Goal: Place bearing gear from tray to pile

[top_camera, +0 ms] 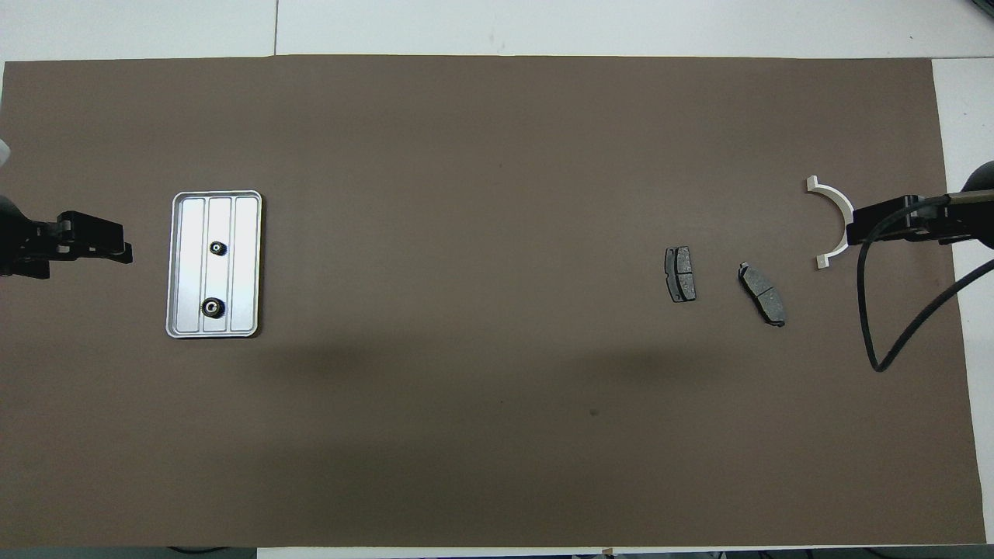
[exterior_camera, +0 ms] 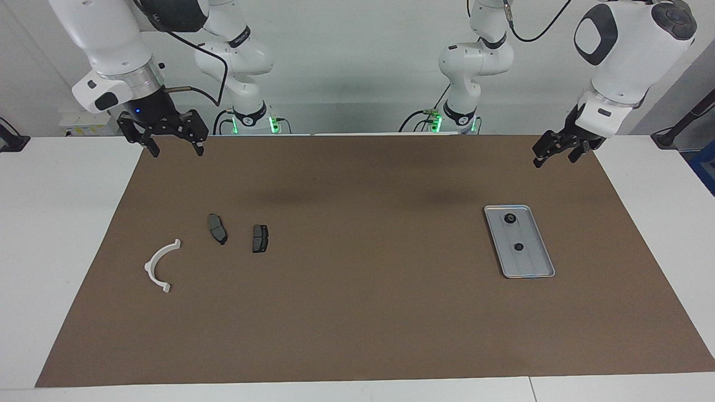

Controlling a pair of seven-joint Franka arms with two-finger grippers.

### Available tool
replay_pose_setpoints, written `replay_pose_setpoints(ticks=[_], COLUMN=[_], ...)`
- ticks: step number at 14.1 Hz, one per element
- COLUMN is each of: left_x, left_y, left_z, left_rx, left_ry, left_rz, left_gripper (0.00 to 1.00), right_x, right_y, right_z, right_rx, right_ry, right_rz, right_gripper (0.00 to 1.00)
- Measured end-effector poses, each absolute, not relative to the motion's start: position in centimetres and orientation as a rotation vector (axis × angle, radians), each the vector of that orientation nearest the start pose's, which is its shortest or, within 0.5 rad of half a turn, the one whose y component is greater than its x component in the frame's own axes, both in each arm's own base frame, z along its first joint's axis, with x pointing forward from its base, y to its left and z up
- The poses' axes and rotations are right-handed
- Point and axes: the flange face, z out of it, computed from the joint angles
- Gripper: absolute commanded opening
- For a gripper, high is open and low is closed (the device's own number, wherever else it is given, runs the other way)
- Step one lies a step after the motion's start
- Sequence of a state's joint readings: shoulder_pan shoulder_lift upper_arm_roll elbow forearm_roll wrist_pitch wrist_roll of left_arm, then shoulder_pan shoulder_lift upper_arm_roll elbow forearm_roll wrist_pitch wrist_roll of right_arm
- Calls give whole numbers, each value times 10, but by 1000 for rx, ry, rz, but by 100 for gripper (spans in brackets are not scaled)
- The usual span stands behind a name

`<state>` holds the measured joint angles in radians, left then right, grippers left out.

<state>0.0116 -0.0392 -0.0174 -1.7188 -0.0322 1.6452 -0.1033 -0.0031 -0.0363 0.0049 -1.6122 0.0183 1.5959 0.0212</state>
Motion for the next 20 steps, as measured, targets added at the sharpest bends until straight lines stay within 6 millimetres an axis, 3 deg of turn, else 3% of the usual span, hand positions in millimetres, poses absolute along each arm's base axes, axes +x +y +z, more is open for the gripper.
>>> replay_pose_setpoints(ticks=[9,12,14,20], left_x=[545,548,551,554], left_y=[-10,-9,-6,7], left_z=[582,572,546,444], left_rx=[-3167,-3168,-3168,-3127], left_ry=[-144,-157,-160,-137], left_rz=[56,20,1,-10], left_gripper=[100,100,100,100], right_x=[546,545,545,545], right_y=[3,3,3,1], right_z=[627,627,627,628], right_rx=[-3123,-3123,-3123,-3123], right_ry=[31,31,32,37], right_rz=[-31,-27,-26,-30], right_gripper=[100,100,100,100])
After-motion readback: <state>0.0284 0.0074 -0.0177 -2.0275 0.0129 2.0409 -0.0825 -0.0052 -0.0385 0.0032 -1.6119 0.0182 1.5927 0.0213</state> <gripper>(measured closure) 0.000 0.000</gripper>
